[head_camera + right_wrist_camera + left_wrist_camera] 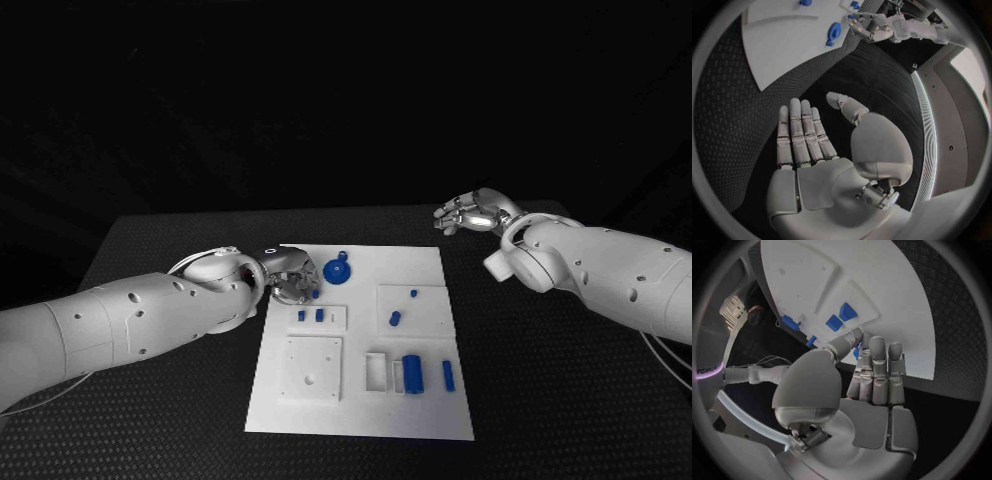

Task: Assemble the parts on the task board

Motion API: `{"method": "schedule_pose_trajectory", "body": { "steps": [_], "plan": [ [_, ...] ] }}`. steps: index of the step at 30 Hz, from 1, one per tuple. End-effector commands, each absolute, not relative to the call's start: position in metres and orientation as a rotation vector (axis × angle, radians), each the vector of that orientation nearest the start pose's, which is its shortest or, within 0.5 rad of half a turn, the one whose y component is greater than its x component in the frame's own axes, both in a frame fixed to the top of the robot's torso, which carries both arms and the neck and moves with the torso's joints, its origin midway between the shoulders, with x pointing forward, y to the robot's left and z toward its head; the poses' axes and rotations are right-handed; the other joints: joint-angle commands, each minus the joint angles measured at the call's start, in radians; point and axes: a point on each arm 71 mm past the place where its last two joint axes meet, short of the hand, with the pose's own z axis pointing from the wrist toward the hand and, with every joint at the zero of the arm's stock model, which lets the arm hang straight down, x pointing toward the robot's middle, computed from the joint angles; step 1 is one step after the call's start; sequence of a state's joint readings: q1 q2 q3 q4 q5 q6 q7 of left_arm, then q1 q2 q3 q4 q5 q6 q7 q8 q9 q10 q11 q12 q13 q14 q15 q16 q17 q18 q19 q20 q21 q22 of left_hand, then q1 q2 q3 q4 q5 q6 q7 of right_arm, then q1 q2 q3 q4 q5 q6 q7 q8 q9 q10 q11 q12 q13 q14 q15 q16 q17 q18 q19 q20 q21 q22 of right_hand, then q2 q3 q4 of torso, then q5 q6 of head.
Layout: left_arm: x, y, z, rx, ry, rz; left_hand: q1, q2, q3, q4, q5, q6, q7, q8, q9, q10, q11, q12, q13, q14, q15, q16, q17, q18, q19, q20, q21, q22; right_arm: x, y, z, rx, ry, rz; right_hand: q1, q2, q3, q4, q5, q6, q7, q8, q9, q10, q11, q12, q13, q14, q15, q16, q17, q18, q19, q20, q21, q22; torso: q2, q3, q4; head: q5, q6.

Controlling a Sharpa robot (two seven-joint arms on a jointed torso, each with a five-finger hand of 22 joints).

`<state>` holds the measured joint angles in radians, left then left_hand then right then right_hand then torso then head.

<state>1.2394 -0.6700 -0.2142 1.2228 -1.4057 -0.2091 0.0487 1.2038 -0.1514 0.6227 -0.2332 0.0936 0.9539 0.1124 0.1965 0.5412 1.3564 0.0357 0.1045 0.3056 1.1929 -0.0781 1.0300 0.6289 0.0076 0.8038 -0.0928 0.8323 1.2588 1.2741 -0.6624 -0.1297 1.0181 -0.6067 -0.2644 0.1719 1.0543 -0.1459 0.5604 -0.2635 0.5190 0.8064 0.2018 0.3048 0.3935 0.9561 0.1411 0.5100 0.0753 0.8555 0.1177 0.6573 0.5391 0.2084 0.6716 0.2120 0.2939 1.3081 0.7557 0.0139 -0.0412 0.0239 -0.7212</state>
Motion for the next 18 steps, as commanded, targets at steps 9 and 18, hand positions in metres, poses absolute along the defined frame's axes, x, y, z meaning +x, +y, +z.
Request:
{"method": "schedule_pose_trajectory", "body": {
  "steps": [9,18],
  "plan": [
    [0.518,0.2,-0.243,0.281,1.83,-0.612,0.005,-0.016,0.0,0.006,0.005,-0.027,-0.004,-0.012,-0.007,-0.001,-0.005,0.014,0.005,0.001,-0.001,0.004,-0.004,-0.007,0.007,-0.08,-0.008,0.002,0.571,-0.27,-0.198,0.593,1.648,0.904,-0.003,0.001,-0.004,-0.003,0.003,-0.003,0.004,0.004,-0.002,-0.004,0.002,-0.005,-0.002,-0.007,0.004,-0.001,-0.002,0.019,0.003,0.001,-0.007,0.021,0.0,-0.0004,0.0,-0.001,0.003],
    [0.524,0.214,-0.237,0.241,1.788,-0.58,0.021,-0.013,0.007,0.008,0.009,-0.071,-0.009,-0.025,-0.016,-0.01,-0.006,0.026,0.011,0.0,-0.001,0.004,-0.01,-0.007,0.009,-0.08,-0.014,0.006,0.569,-0.27,-0.198,0.542,1.671,0.886,0.023,0.0,0.005,-0.019,-0.014,-0.002,0.003,0.006,-0.003,-0.004,0.002,-0.005,-0.002,-0.007,0.005,-0.001,-0.004,0.019,0.005,0.0,-0.01,0.022,0.0,0.0005,-0.0001,0.0,0.007]
  ]
}}
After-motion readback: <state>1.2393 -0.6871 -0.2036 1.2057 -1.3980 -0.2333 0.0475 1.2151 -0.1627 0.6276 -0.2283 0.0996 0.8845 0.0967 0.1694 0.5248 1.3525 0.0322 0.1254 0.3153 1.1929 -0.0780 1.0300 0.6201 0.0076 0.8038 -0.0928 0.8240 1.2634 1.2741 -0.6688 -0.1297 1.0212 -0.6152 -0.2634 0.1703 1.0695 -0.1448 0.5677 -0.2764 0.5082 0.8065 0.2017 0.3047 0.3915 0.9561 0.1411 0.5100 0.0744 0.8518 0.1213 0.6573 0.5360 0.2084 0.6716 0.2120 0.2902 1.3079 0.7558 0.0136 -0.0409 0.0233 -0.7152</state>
